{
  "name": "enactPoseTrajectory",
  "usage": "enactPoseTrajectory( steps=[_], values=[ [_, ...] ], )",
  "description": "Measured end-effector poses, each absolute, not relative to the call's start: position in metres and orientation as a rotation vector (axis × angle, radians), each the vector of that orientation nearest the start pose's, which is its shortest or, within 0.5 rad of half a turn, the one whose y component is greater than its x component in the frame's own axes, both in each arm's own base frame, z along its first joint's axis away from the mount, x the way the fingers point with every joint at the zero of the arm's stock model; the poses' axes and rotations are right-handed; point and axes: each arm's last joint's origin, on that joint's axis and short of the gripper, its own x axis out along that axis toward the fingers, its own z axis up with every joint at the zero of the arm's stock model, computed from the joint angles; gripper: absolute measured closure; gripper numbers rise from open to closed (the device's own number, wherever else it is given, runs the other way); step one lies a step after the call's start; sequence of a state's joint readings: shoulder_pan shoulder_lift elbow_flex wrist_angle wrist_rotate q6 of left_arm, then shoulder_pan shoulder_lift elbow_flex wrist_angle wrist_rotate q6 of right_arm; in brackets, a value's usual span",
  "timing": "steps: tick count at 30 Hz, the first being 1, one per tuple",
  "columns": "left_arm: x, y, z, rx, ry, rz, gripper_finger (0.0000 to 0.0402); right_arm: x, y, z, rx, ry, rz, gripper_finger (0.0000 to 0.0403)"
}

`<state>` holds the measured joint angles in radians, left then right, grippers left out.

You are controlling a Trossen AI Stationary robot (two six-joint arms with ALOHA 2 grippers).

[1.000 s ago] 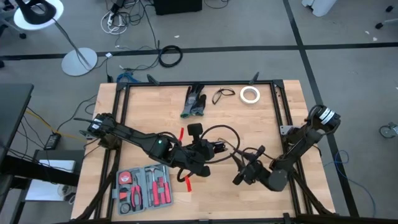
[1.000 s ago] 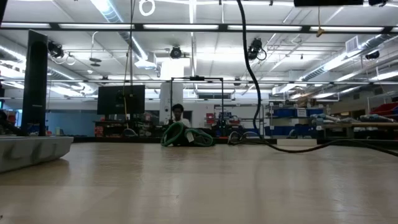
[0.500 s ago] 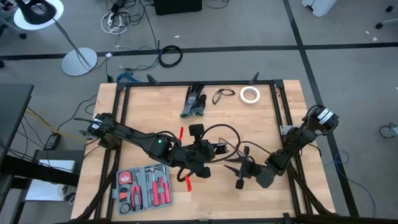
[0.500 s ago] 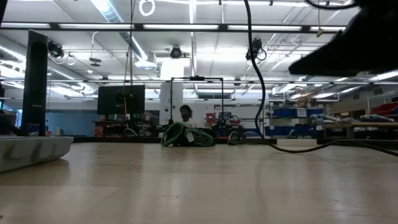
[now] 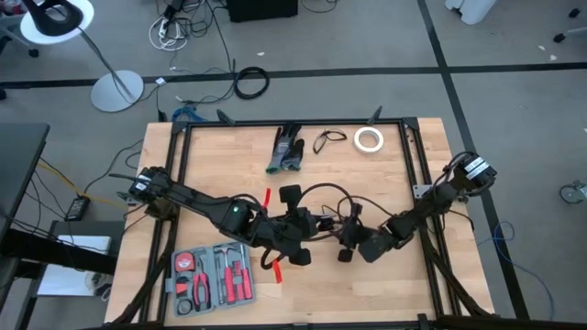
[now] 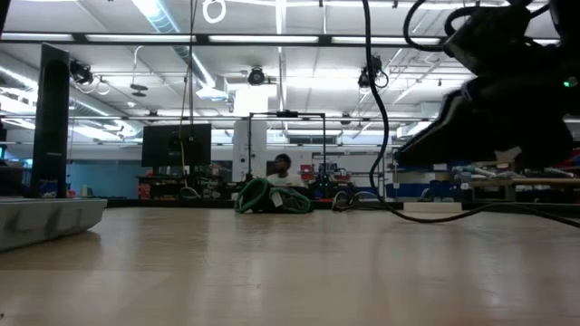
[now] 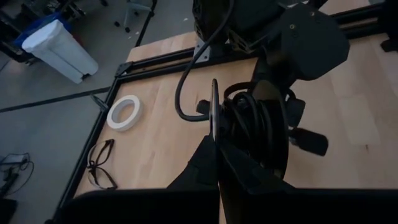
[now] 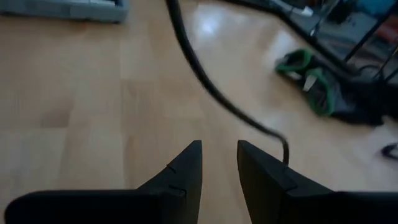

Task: Coil cords
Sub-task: Coil the black wire into a spool

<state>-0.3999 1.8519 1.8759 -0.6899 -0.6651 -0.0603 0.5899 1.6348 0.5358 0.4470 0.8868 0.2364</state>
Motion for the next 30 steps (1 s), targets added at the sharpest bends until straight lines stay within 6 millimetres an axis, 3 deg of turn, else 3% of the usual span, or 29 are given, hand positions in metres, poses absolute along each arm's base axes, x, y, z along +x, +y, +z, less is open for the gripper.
enactPoseTrajectory(
  steps=[9,23,30],
  values=[
    [0.384,-0.143,0.368,0.271,0.547,0.279,0.0401,0.239,0.136,0.134,-0.322,0.355,-0.409,0.0304],
    [0.386,-0.143,0.372,0.255,0.502,0.292,0.0401,0.248,0.131,0.14,-0.282,0.327,-0.326,0.0304],
    [0.387,-0.143,0.373,0.252,0.497,0.293,0.0401,0.25,0.129,0.142,-0.256,0.308,-0.335,0.0341]
  ],
)
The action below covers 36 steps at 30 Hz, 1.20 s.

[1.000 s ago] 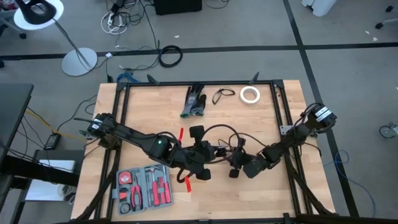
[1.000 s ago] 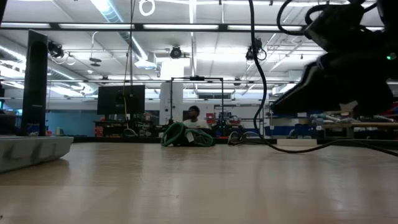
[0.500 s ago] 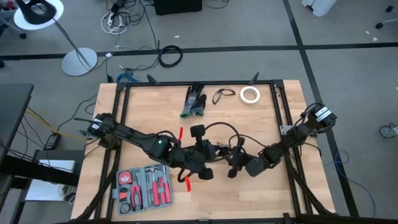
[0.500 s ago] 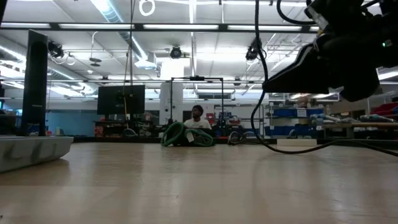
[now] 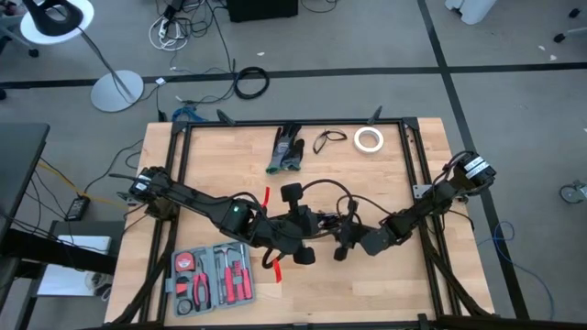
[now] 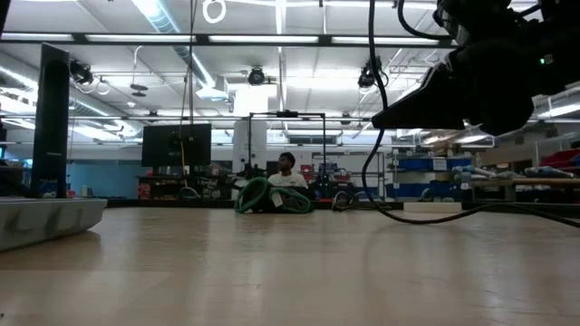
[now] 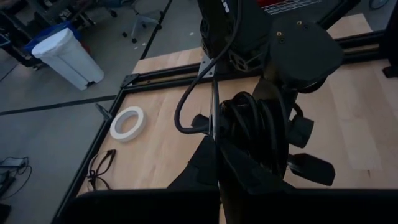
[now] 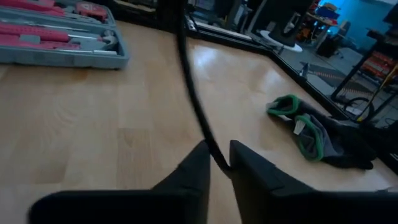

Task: Coil cords
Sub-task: Coil the black wire into a spool

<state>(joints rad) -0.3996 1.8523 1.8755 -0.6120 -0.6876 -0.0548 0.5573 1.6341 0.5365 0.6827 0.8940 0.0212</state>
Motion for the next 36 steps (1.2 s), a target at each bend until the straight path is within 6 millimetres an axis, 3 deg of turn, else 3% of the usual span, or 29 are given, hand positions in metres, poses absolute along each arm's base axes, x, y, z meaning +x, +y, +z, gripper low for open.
enactPoseTrajectory(
  steps=[4,15,22,27,36],
  values=[
    [0.387,-0.144,0.374,0.251,0.481,0.292,0.0401,0.25,0.128,0.142,-0.241,0.303,-0.342,0.0392],
    [0.384,-0.145,0.37,0.267,0.527,0.29,0.0401,0.235,0.13,0.139,-0.289,0.351,-0.476,0.0399],
    [0.382,-0.15,0.37,0.265,0.52,0.274,0.0401,0.214,0.118,0.145,-0.268,0.43,-0.566,0.0401],
    [0.38,-0.152,0.369,0.272,0.537,0.266,0.0401,0.202,0.111,0.157,-0.261,0.429,-0.606,0.0401],
    [0.376,-0.15,0.357,0.273,0.617,0.288,0.0401,0.185,0.114,0.195,-0.181,0.295,-0.576,0.0401]
  ],
)
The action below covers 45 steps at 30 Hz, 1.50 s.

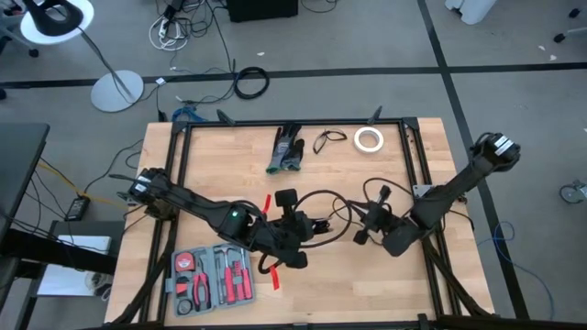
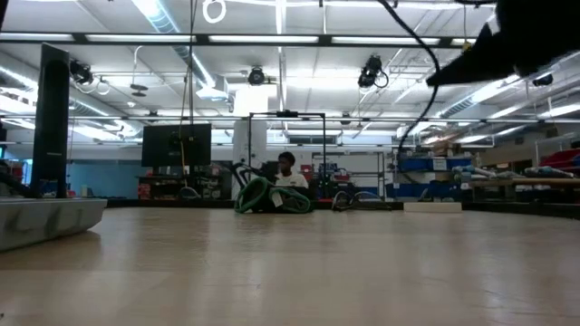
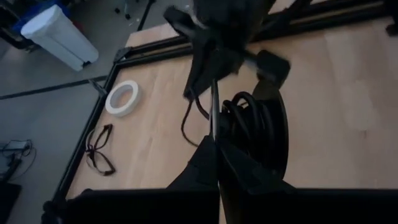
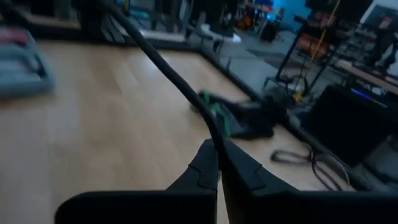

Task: Coil cords
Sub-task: Coil the black wire into a spool

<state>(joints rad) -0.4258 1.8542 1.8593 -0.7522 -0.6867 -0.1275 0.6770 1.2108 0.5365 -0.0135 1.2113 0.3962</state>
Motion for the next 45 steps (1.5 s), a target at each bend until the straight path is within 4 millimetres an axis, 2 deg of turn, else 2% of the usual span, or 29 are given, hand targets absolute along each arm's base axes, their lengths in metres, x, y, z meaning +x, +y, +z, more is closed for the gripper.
enactPoseTrajectory(
  steps=[8,16,20,24,29,35,45],
  values=[
    [0.379,-0.137,0.337,0.314,0.682,0.357,0.0401,0.178,0.126,0.237,-0.188,0.127,-0.539,0.0401],
    [0.384,-0.116,0.324,0.339,0.706,0.464,0.0402,0.171,0.142,0.26,-0.164,0.035,-0.465,0.0401],
    [0.39,-0.105,0.32,0.323,0.694,0.492,0.0401,0.18,0.153,0.271,-0.164,0.026,-0.417,0.04],
    [0.395,-0.101,0.323,0.314,0.652,0.49,0.0402,0.196,0.163,0.282,-0.177,0.021,-0.386,0.04],
    [0.402,-0.1,0.33,0.305,0.571,0.493,0.0402,0.221,0.176,0.282,-0.204,0.034,-0.368,0.04],
    [0.407,-0.102,0.337,0.294,0.492,0.491,0.0402,0.242,0.19,0.271,-0.269,0.067,-0.386,0.04],
    [0.413,-0.111,0.351,0.243,0.343,0.437,0.0402,0.249,0.195,0.262,-0.356,0.107,-0.49,0.0401]
  ],
)
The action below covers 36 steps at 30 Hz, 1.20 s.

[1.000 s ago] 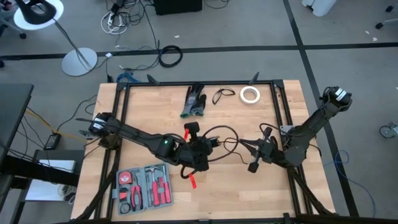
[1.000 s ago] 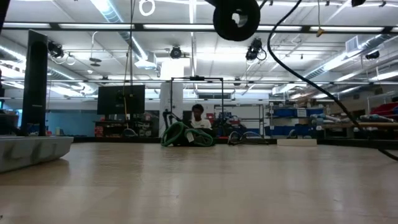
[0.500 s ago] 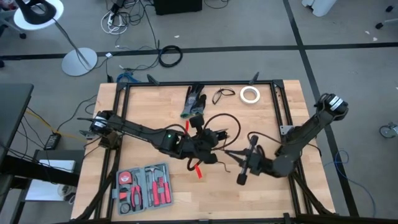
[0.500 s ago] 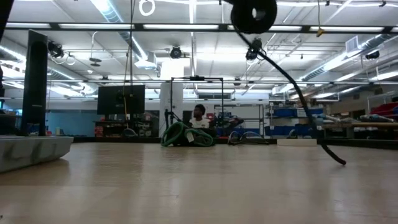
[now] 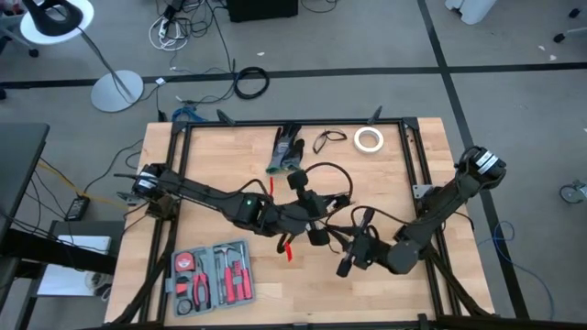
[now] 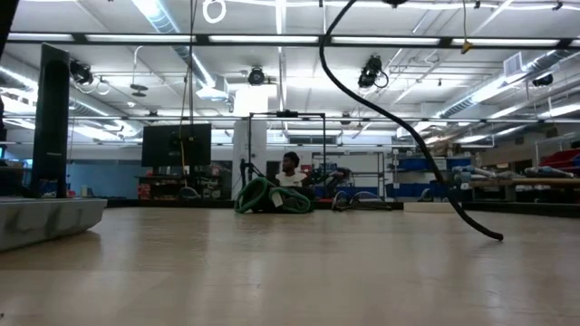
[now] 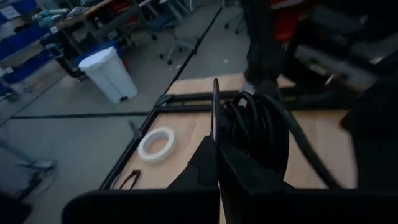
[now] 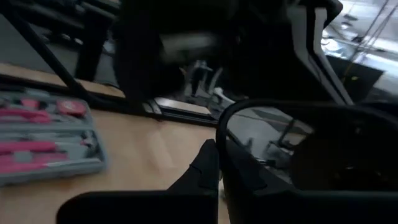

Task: Coil cords
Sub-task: Coil the black wire into a spool

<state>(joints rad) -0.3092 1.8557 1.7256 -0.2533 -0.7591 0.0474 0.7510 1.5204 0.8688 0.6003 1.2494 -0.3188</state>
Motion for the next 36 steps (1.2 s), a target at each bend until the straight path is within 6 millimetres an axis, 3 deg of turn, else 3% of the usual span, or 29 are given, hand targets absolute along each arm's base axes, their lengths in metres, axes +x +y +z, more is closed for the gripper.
enactPoseTrajectory(
  steps=[13,22,36],
  values=[
    [0.412,-0.127,0.363,0.175,0.251,0.348,0.0402,0.245,0.188,0.252,-0.528,0.221,-0.685,0.0401],
    [0.402,-0.136,0.378,0.201,0.281,0.309,0.0402,0.225,0.2,0.242,-0.65,0.254,-0.714,0.0401],
    [0.381,-0.147,0.382,0.262,0.471,0.298,0.0402,0.211,0.187,0.261,-0.689,0.269,-0.699,0.0392]
  ],
)
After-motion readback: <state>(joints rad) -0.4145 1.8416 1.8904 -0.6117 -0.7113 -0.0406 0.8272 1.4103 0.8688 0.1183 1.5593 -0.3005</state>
